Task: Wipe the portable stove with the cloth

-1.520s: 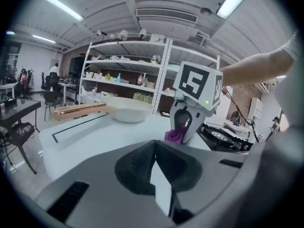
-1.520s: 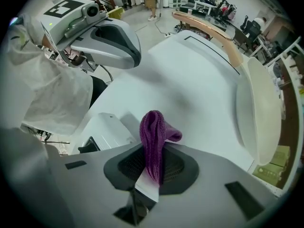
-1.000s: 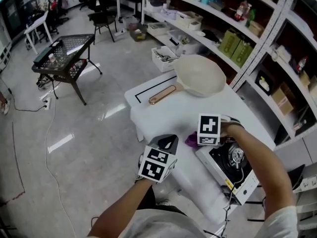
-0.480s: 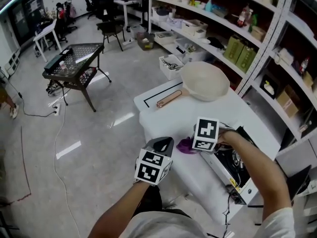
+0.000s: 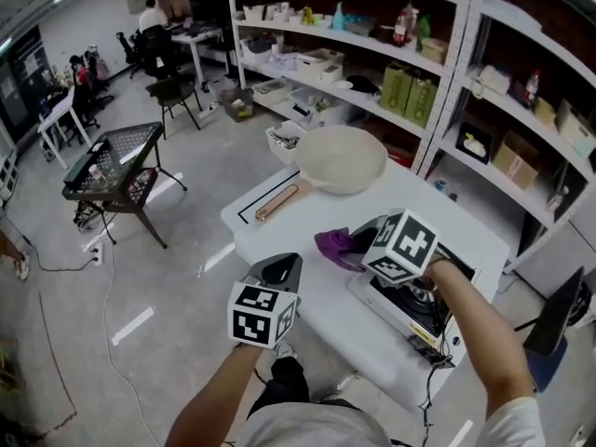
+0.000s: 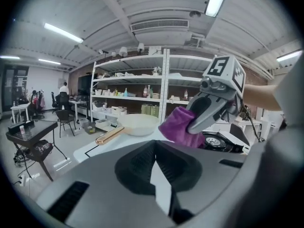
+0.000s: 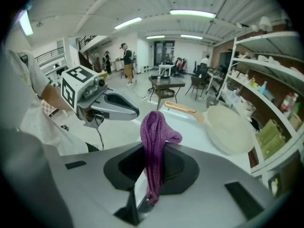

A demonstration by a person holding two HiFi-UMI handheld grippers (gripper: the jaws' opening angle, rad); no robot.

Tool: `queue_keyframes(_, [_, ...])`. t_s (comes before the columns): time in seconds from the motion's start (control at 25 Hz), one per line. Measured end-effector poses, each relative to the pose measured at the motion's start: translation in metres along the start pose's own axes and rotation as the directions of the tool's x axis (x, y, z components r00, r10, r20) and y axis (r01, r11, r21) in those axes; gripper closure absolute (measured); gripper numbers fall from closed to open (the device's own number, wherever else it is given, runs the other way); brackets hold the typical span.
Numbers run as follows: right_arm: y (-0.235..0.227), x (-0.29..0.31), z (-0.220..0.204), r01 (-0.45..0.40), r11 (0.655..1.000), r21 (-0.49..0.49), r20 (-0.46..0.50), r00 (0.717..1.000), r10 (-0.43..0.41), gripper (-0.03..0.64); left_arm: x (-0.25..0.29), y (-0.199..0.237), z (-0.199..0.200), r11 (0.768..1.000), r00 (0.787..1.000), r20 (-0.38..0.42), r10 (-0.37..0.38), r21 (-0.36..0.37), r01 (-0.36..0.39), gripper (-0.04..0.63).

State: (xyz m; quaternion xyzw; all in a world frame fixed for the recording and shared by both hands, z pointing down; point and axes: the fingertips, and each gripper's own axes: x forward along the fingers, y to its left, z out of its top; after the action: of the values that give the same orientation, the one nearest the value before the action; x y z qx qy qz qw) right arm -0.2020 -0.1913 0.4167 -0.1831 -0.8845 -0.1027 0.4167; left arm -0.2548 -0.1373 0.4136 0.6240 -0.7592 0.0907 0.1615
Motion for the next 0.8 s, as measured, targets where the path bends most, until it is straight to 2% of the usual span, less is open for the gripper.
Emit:
queue_keyframes(0.08, [-0.008, -0.028, -0.003, 0.062, 0.996, 0.061, 0.083, 0.994, -0.067, 0.554, 0.006, -0.01, 0.01, 1.0, 1.0, 0.009, -0.018, 0.019, 0.018, 0.591])
queue_keyframes(0.2, [-0.016, -0.071, -0.015, 0.158, 0.977, 0.142, 0.171, 0.968, -0.182, 0.554, 0.015, -0.031, 0.025, 0.997, 0.998, 0.024, -0.056, 0.047, 0.055, 0.591])
queue_keyframes(0.32, [-0.019, -0.115, -0.037, 0.25, 0.94, 0.232, 0.236, 0.923, -0.303, 0.554, 0.026, -0.057, 0.037, 0.991, 0.993, 0.034, -0.113, 0.08, 0.11, 0.591])
queue_keyframes(0.44, [-0.018, -0.153, -0.069, 0.345, 0.886, 0.31, 0.246, 0.871, -0.426, 0.554, 0.04, -0.085, 0.047, 0.982, 0.986, 0.04, -0.165, 0.105, 0.16, 0.591])
queue_keyframes(0.6, [-0.006, -0.194, -0.111, 0.46, 0.785, 0.415, 0.241, 0.777, -0.582, 0.554, 0.051, -0.12, 0.059, 0.967, 0.974, 0.049, -0.22, 0.142, 0.211, 0.591])
queue_keyframes(0.72, [0.007, -0.218, -0.14, 0.504, 0.698, 0.509, 0.245, 0.692, -0.679, 0.554, 0.057, -0.149, 0.062, 0.956, 0.965, 0.054, -0.256, 0.163, 0.245, 0.591])
queue_keyframes(0.8, [0.014, -0.231, -0.157, 0.548, 0.629, 0.552, 0.227, 0.627, -0.746, 0.555, 0.061, -0.165, 0.059, 0.949, 0.96, 0.048, -0.275, 0.176, 0.263, 0.591])
